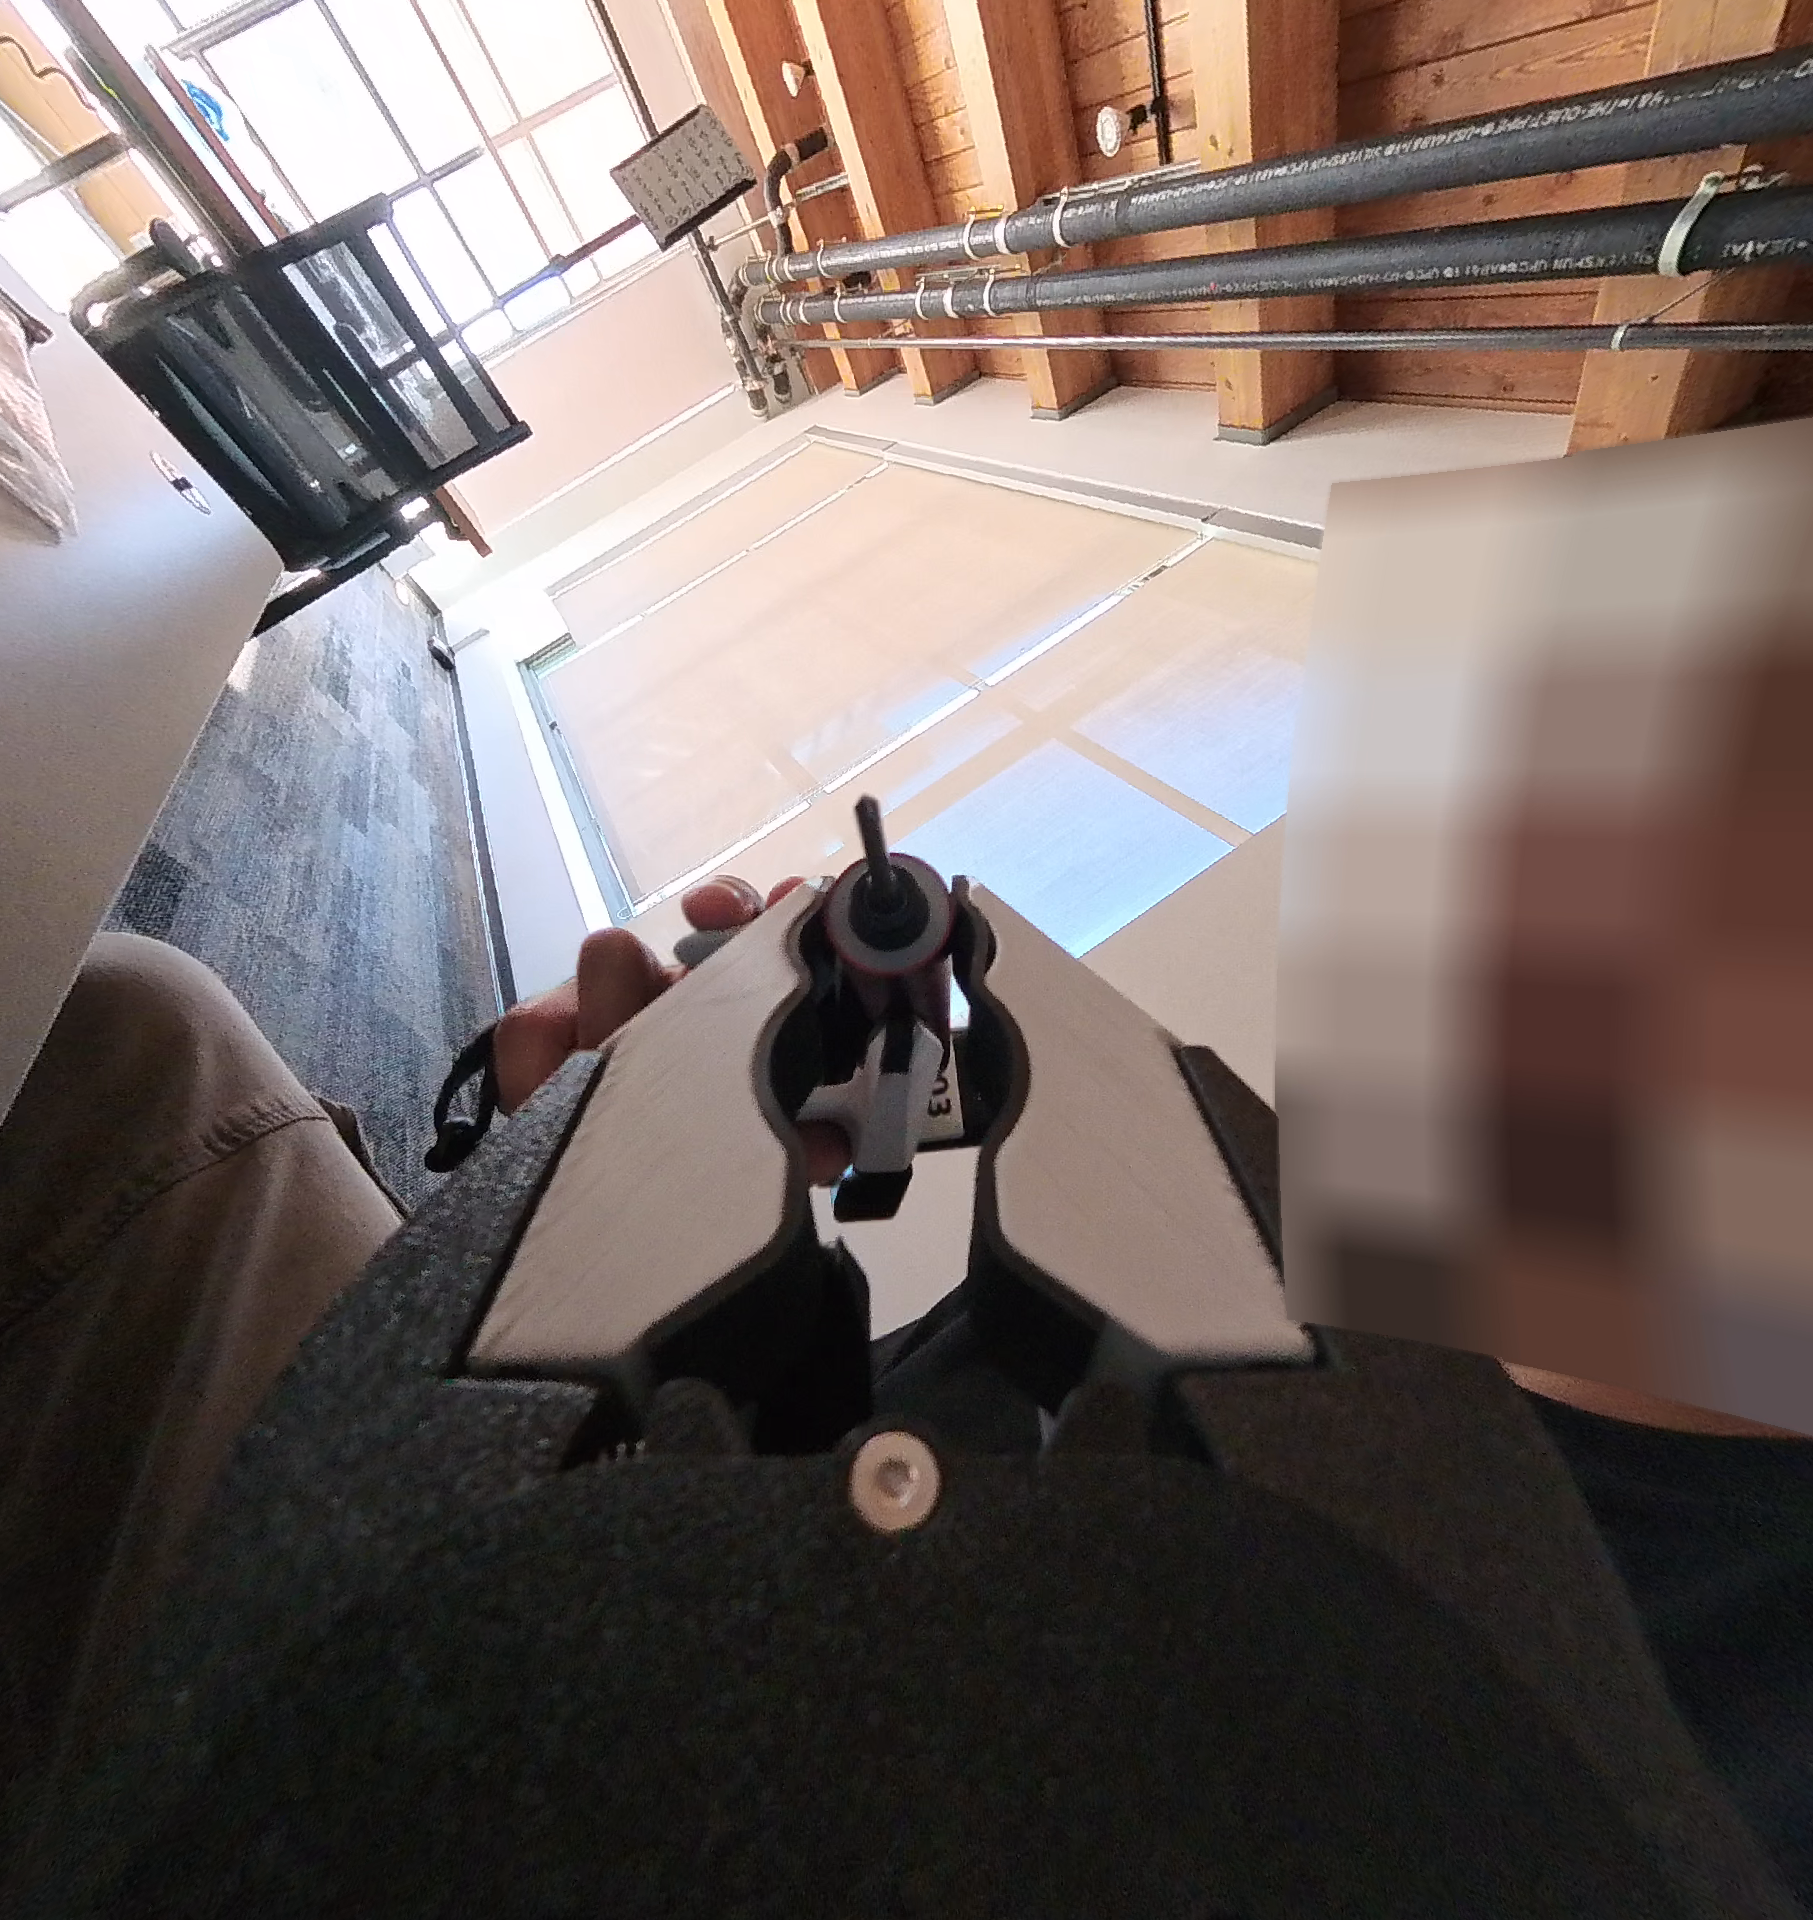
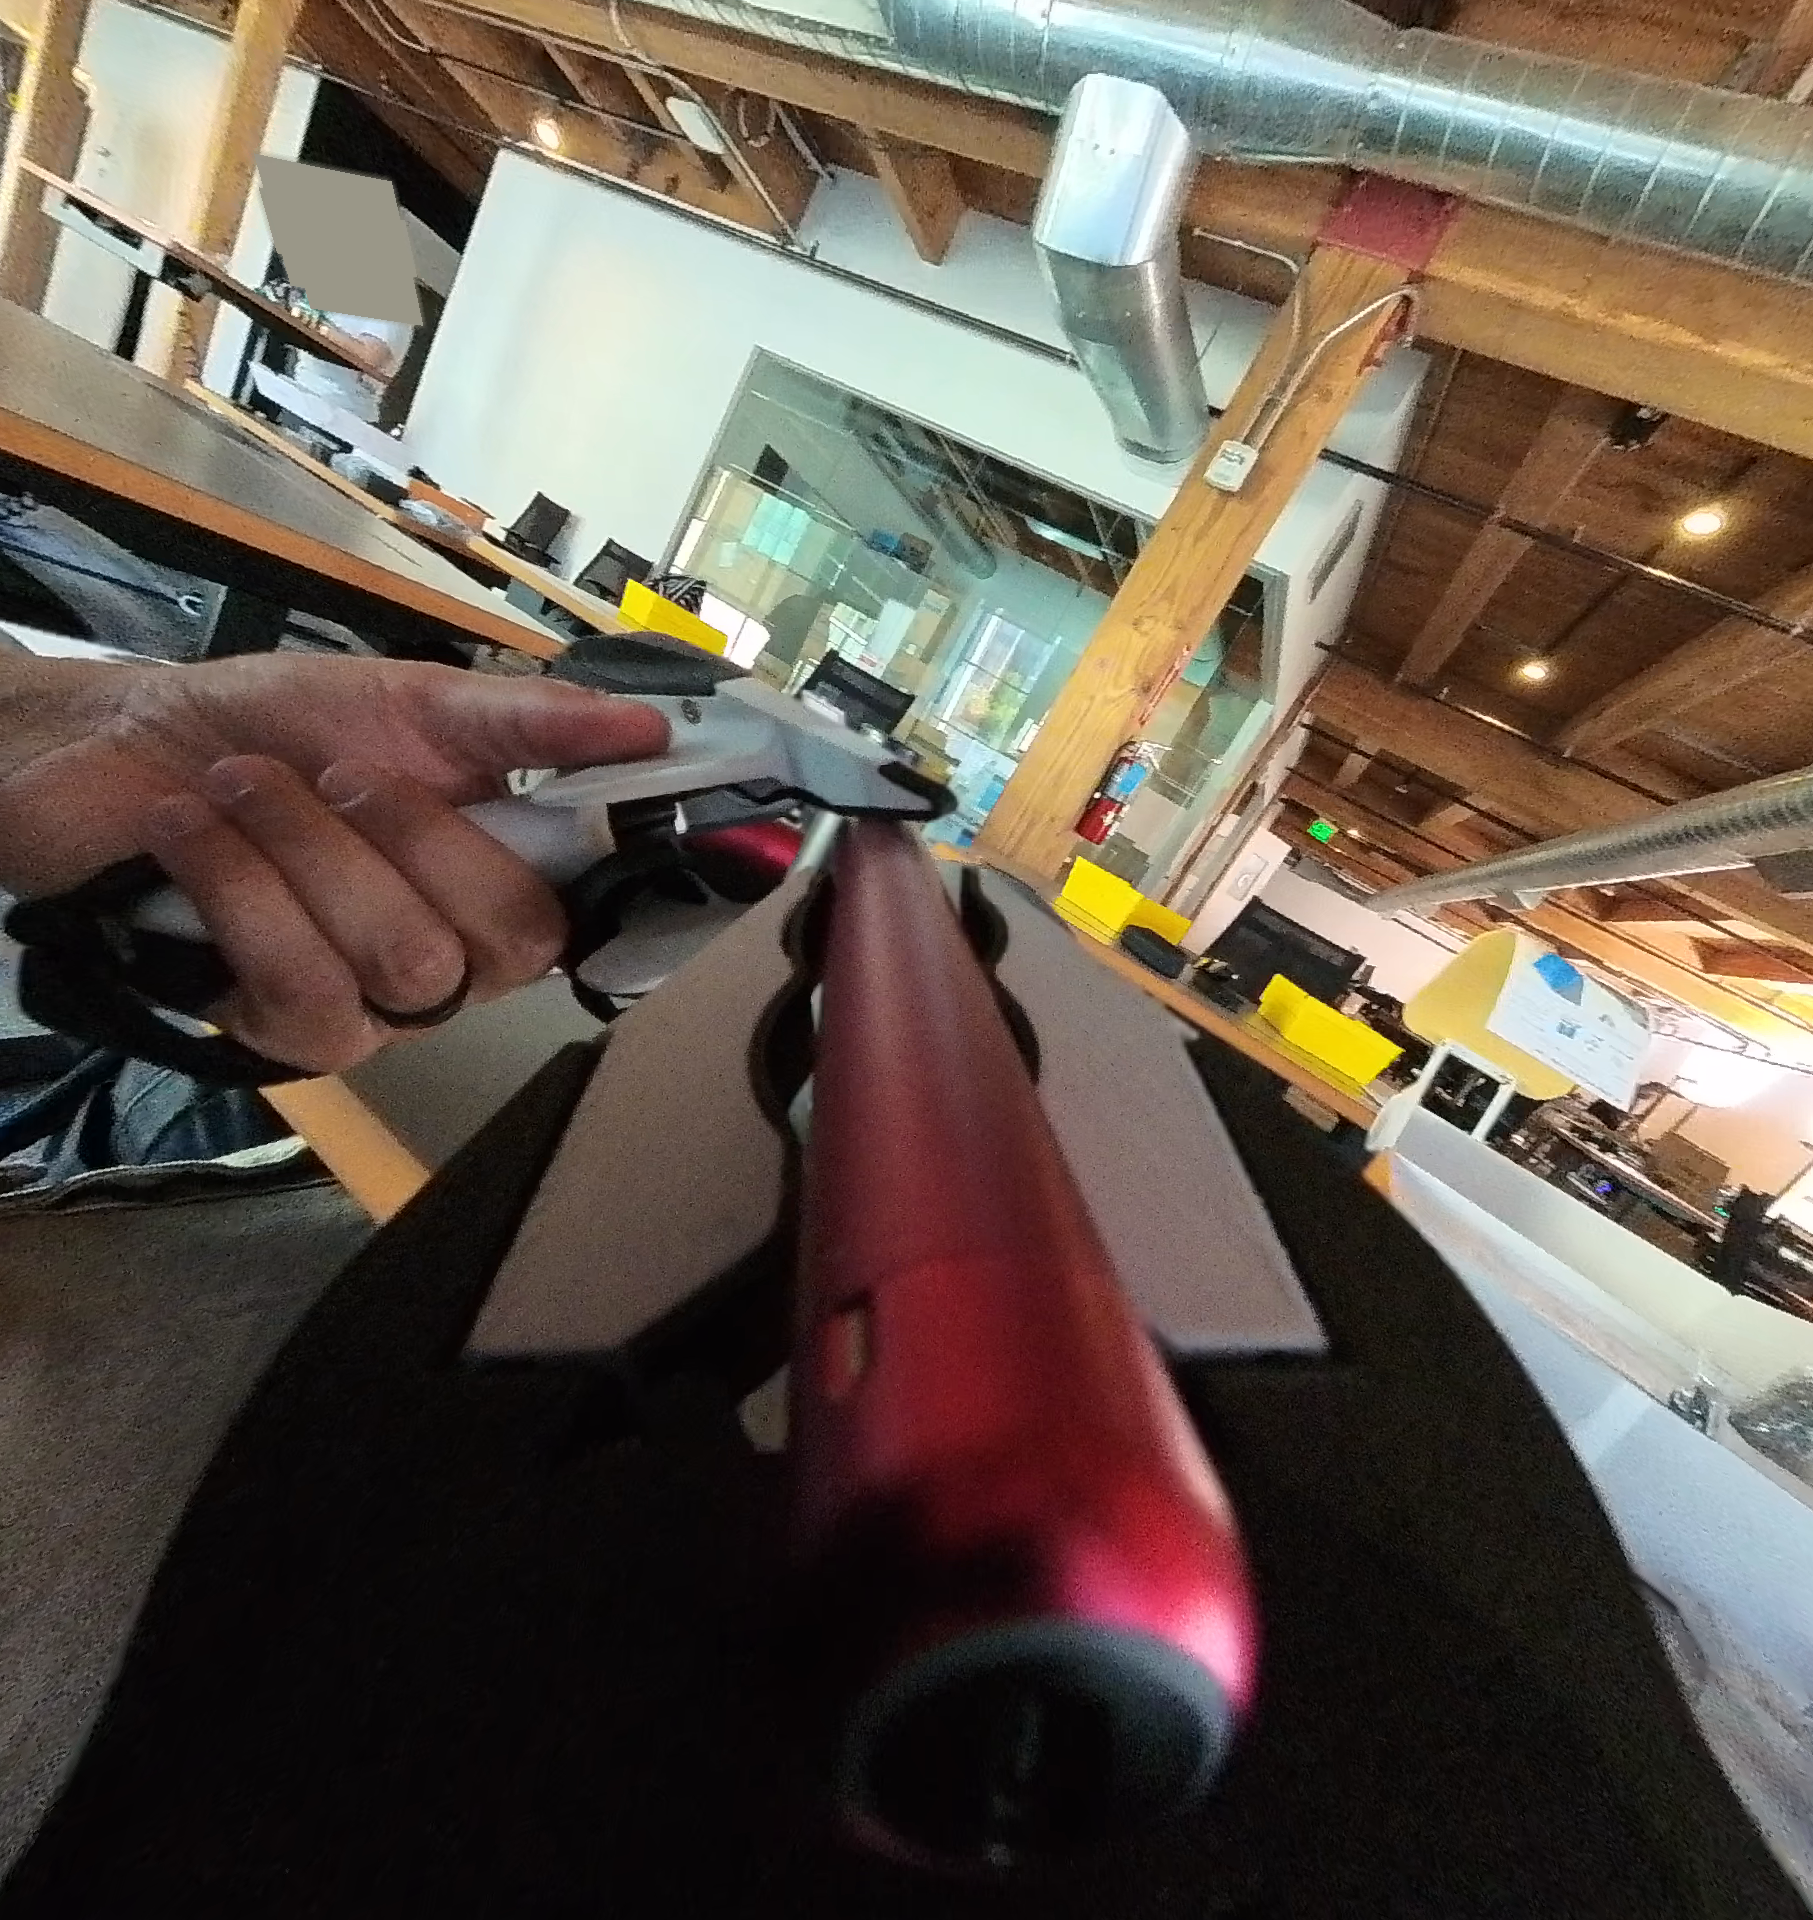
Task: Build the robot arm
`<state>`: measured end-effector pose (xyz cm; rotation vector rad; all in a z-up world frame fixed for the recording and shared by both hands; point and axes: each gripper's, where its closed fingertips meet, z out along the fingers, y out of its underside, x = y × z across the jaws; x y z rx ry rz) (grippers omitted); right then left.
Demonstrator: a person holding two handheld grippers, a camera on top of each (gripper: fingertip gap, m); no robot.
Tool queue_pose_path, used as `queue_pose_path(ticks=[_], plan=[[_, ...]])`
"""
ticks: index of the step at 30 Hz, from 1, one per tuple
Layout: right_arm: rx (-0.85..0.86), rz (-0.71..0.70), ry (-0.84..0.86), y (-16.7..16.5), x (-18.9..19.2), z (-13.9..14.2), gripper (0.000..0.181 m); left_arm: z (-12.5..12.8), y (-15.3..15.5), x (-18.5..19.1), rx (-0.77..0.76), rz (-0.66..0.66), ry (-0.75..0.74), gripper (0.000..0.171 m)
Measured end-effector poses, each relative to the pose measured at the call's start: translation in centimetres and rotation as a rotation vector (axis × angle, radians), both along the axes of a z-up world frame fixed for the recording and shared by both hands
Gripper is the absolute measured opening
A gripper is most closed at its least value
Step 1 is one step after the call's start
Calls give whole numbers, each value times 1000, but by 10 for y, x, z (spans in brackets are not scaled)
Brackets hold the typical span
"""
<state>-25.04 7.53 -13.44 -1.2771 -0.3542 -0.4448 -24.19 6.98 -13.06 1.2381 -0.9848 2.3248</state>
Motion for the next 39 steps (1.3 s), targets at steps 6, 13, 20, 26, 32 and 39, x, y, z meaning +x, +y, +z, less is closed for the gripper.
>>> queue_pose_path(ticks=[6,13,20,26,32,39], plan=[[27,-19,-19,-1,-1,3,20,4,-1,1,25,-6,-29,20],[66,-30,2,-4,1,7,20,10,-3,2,55,-2,-68,20],[41,-52,3,1,4,1,20,5,3,5,59,-2,-61,20],[13,-76,55,5,16,-10,20,-7,8,18,25,-14,-18,20],[5,-94,68,7,28,-21,20,-17,9,30,47,-47,-12,20],[-62,-194,141,13,69,-48,20,-60,38,59,268,55,82,46]])
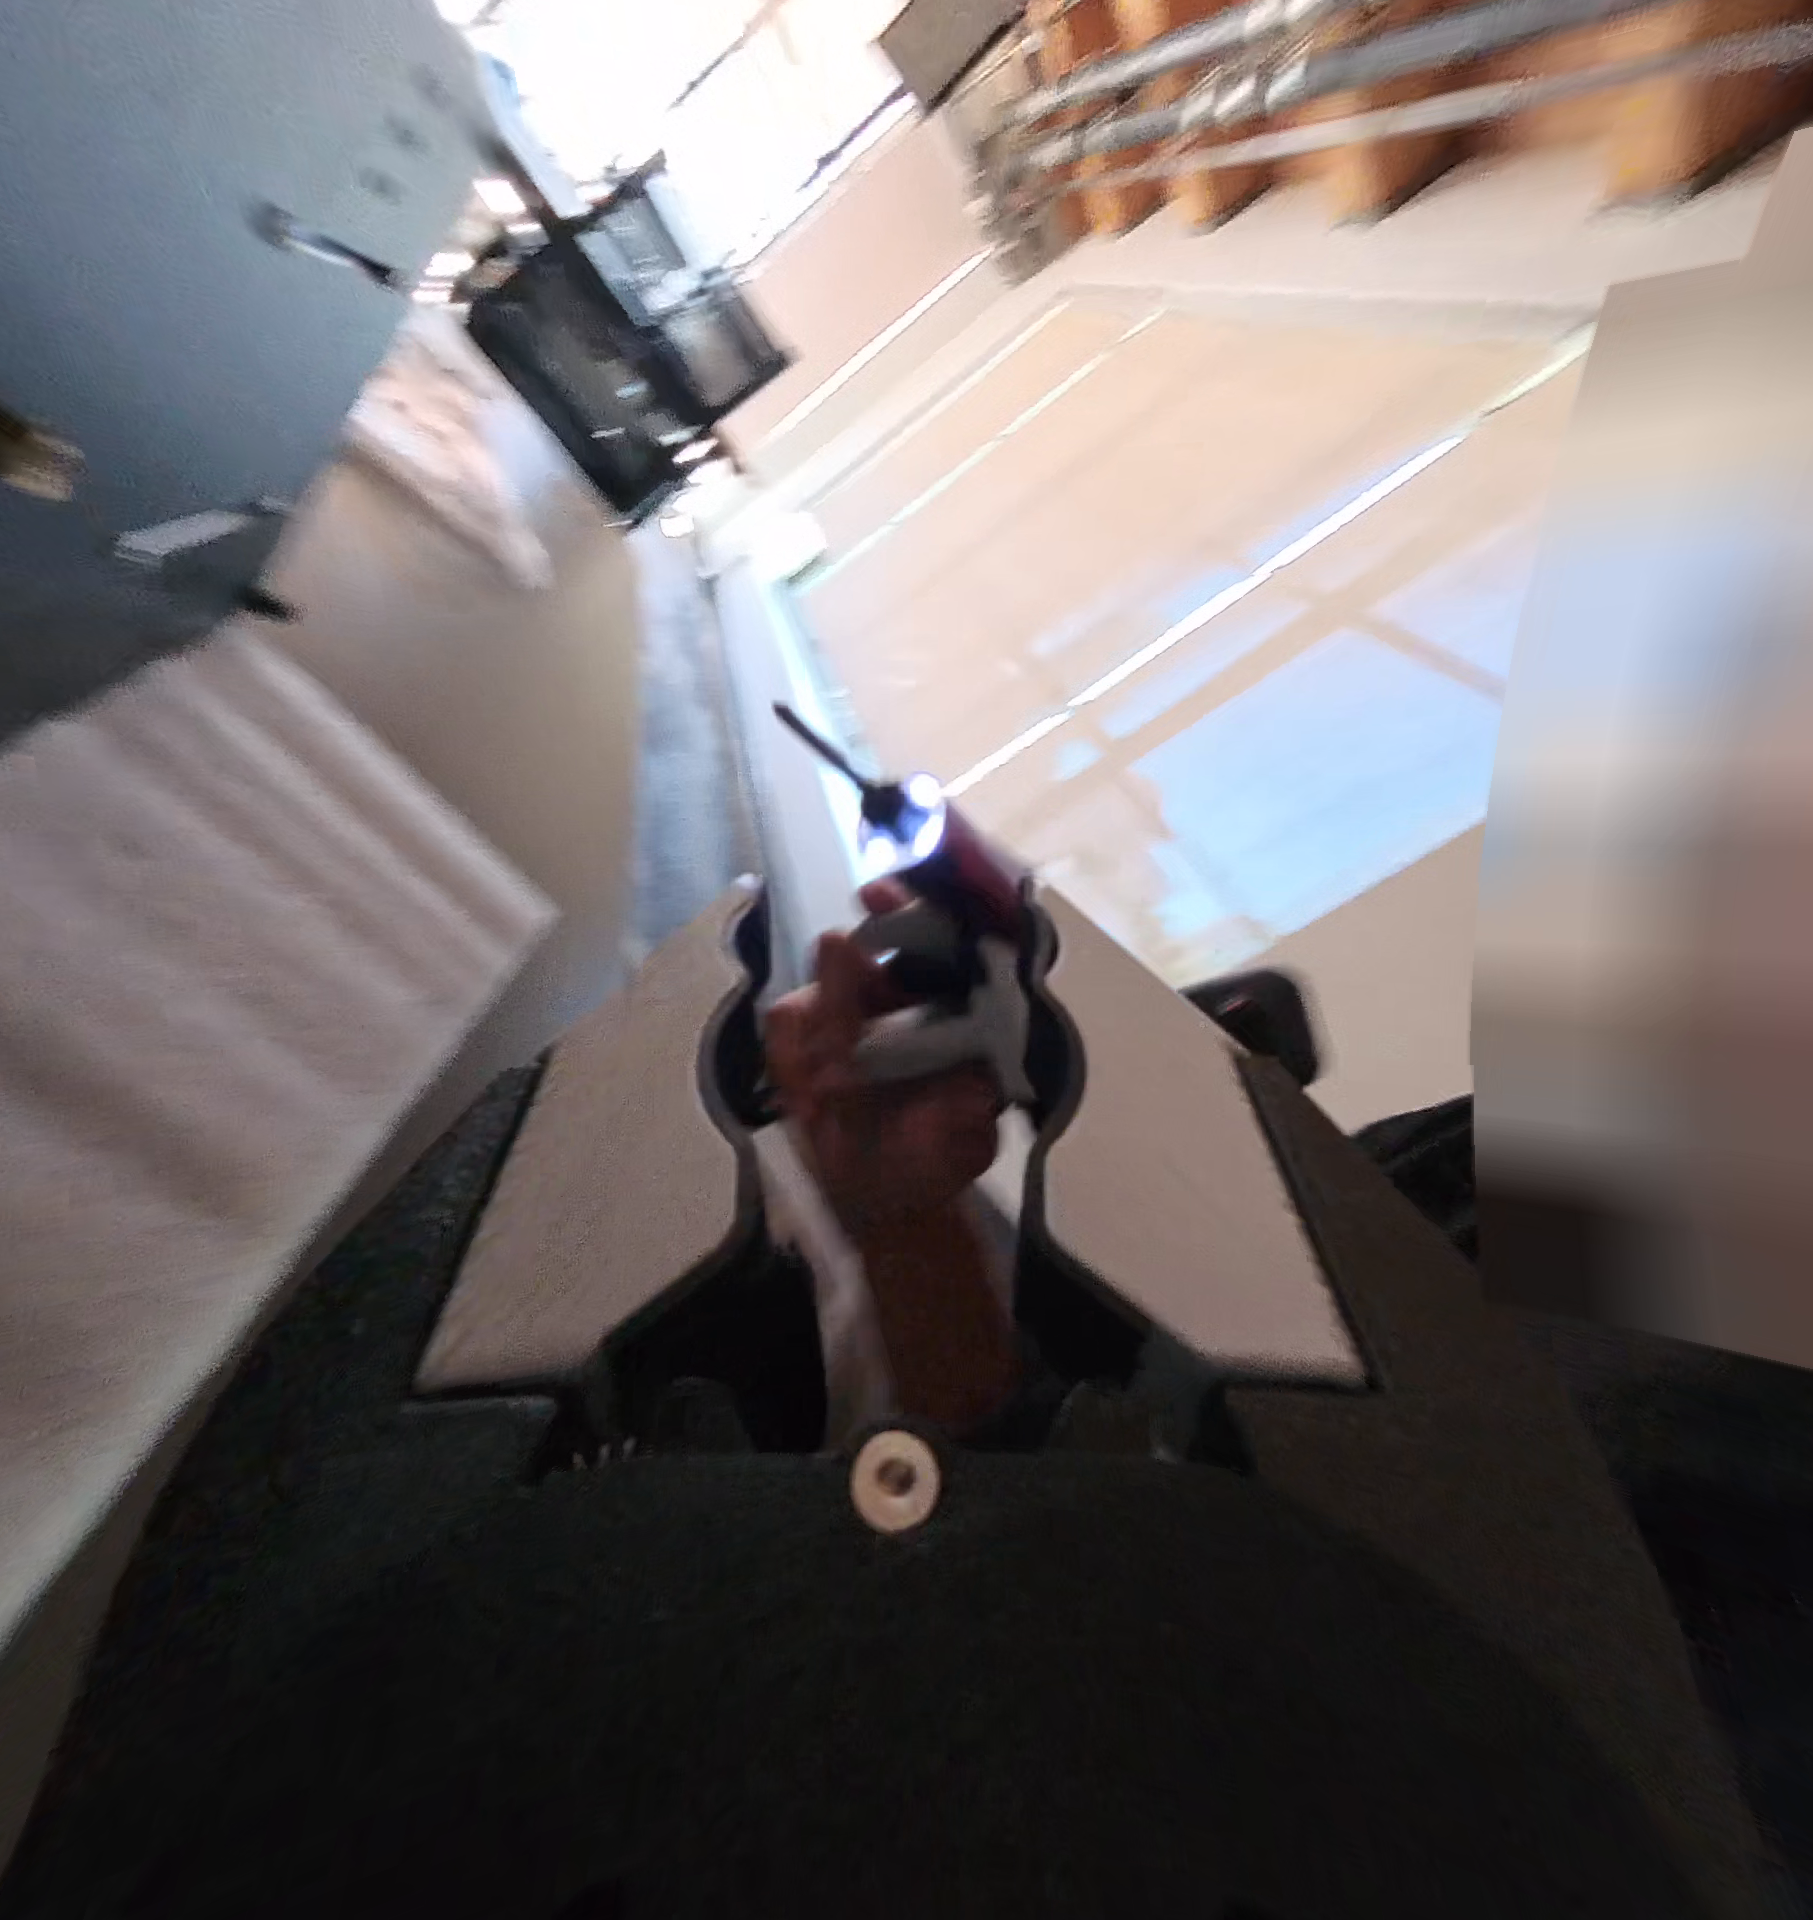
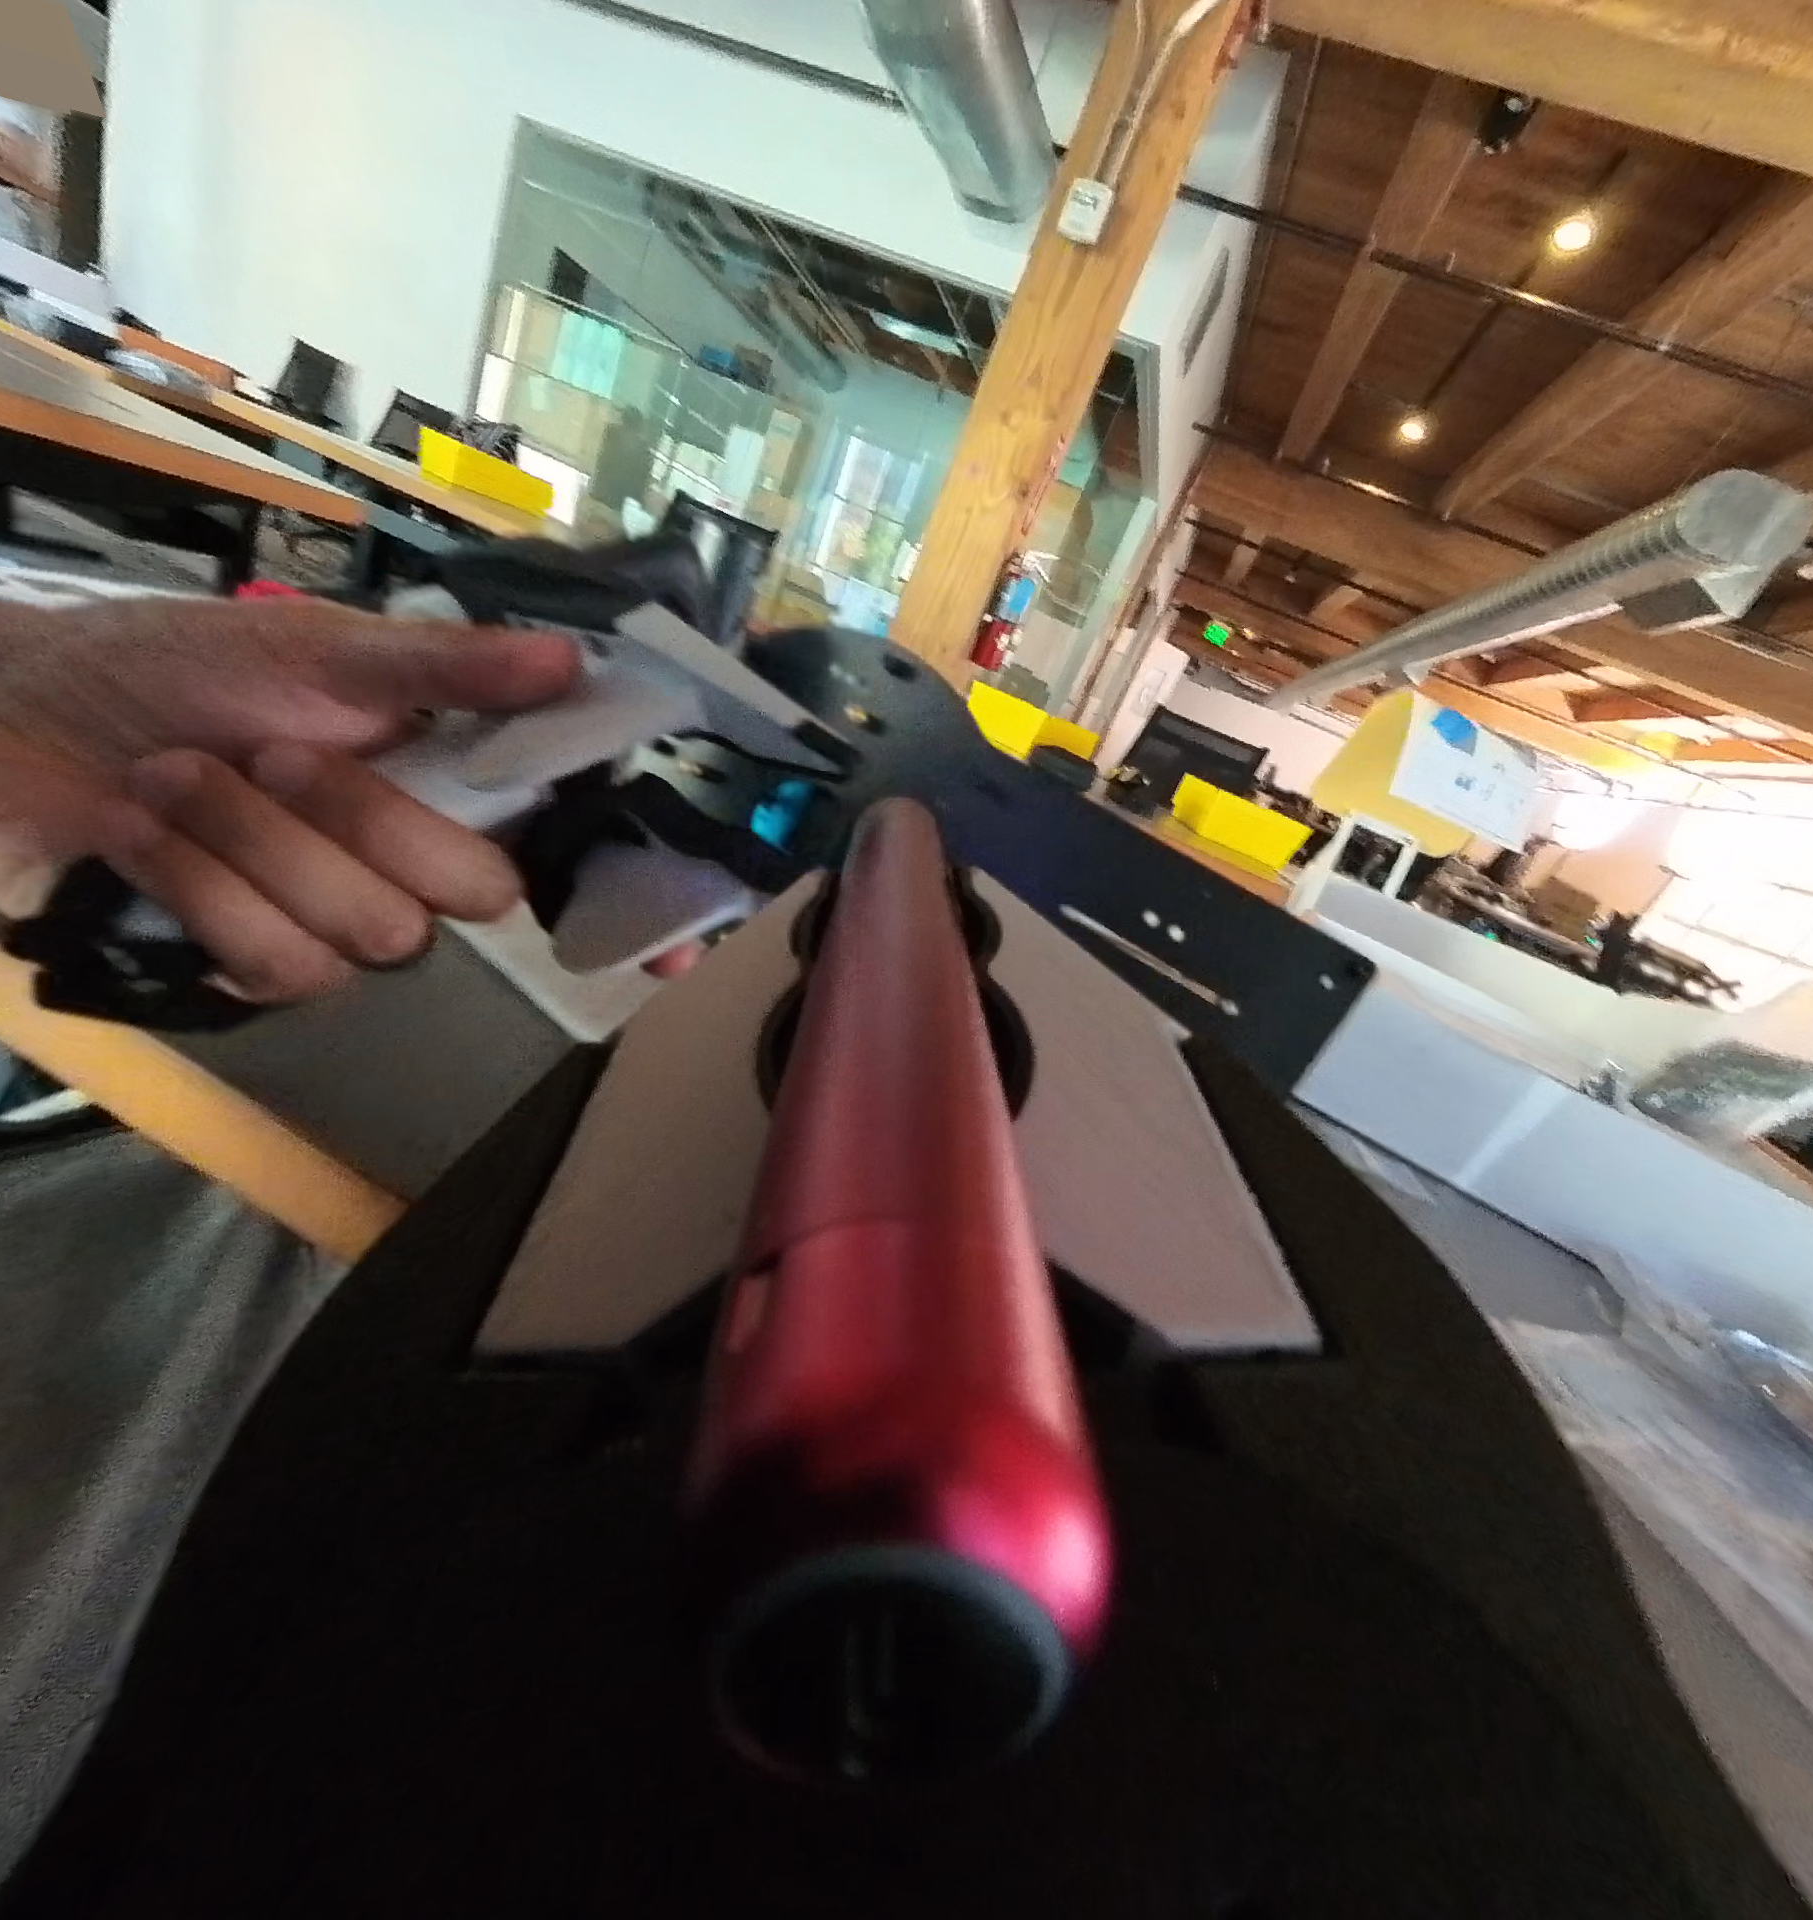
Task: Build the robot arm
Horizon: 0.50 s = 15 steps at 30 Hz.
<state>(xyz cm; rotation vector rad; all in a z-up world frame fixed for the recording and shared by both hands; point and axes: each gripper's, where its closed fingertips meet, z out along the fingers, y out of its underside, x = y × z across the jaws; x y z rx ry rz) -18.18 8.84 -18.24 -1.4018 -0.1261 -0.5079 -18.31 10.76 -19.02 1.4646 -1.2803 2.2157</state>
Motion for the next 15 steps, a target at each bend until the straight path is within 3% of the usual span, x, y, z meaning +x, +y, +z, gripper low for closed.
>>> queue_pose_path(ticks=[4,8,10,15], plan=[[-141,-170,-57,7,42,-30,20,-31,13,-8,448,3,-28,47],[-215,-210,-129,25,51,-55,20,-51,15,-3,844,-41,-148,40],[-201,-227,-131,28,53,-57,20,-58,15,5,914,-50,-177,36],[-214,-231,-110,35,61,-64,20,-66,12,17,873,-71,-169,35]])
